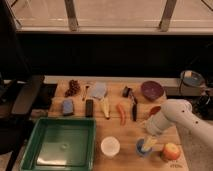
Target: Stack cups into tray
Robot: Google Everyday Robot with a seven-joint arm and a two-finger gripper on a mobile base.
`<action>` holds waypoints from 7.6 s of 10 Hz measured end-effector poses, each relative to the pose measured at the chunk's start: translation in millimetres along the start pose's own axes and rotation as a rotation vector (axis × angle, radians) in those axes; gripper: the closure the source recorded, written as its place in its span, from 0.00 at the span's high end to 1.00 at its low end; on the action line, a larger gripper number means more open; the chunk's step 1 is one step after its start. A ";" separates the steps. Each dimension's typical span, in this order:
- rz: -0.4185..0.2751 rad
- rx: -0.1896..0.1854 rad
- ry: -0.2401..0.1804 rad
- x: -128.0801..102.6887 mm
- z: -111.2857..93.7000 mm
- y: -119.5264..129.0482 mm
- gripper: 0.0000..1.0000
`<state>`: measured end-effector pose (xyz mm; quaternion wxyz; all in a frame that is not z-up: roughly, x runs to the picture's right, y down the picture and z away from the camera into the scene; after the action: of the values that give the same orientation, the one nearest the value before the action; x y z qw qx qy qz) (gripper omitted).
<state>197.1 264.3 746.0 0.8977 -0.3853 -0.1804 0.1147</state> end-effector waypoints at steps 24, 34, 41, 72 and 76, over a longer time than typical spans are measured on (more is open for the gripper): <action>-0.110 0.138 -0.002 -119.7 -115.9 -21.2 0.00; -0.335 0.040 -0.098 -217.4 -66.6 52.2 0.10; -0.327 0.003 -0.131 -210.6 -35.1 48.0 0.78; -0.147 -0.009 -0.050 -155.2 34.9 22.4 0.00; -0.188 0.079 -0.038 -172.8 -30.9 14.3 0.00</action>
<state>51.8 194.3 675.1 0.9153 -0.3290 -0.2279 0.0444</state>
